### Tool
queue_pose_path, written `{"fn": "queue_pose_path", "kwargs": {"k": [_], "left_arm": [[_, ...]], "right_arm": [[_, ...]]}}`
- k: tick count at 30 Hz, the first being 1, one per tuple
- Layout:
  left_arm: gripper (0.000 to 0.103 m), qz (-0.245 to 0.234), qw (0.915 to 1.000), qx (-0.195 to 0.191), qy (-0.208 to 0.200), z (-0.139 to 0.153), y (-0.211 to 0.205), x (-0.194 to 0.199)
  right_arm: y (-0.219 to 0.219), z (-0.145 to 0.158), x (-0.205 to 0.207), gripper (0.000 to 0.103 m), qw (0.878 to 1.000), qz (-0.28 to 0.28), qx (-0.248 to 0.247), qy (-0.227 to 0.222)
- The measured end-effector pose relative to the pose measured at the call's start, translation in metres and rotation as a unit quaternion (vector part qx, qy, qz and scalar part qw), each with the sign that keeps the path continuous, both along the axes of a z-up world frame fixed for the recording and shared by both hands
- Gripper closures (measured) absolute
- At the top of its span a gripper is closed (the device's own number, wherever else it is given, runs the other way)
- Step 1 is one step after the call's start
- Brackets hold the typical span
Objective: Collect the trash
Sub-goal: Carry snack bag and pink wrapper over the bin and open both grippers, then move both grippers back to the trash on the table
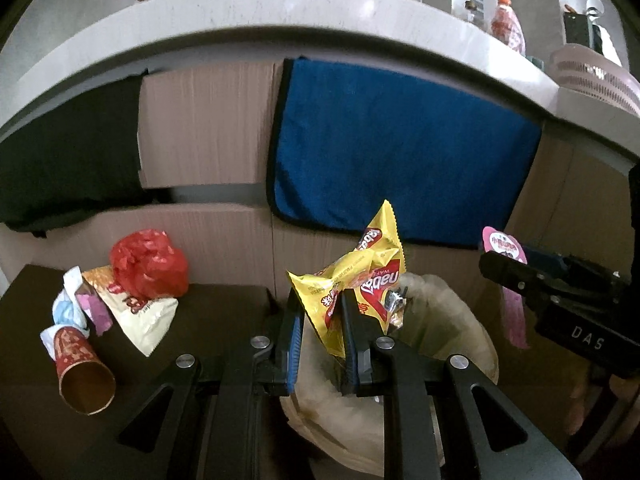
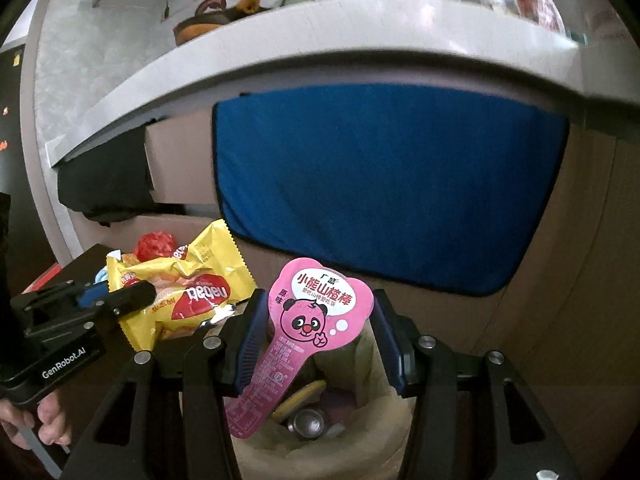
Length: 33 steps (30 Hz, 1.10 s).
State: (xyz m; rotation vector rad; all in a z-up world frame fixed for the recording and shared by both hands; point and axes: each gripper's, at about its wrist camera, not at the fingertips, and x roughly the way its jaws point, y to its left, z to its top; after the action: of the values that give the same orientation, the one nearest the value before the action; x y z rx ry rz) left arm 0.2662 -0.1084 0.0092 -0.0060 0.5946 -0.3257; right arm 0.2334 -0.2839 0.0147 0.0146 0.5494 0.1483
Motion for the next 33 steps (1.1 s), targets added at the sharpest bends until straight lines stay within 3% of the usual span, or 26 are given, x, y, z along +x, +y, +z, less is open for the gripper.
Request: {"fn": "queue_pose_path", "kwargs": {"k": [24,29,33], "left_arm": [[0.083,-0.020,0.9973,-0.025,0.066,-0.030,-0.003,0.019],[0.060,-0.046,0.9928,-0.065,0.090,-0.034,0.005,0.029],[0.057,-0.034,0.9915,-0.090,0.088,-0.026,0.025,0.031]], "right_arm": [[0.001,-0.034,0.028,0.055,0.999,-0.008,0.018,0.045],[-0.003,-0.042,0.032,0.052,0.998,-0.014,0.029,0.062],[-0.006,-0.047,0.032,0.050,0.997,-0.018,0.034,0.067]]}}
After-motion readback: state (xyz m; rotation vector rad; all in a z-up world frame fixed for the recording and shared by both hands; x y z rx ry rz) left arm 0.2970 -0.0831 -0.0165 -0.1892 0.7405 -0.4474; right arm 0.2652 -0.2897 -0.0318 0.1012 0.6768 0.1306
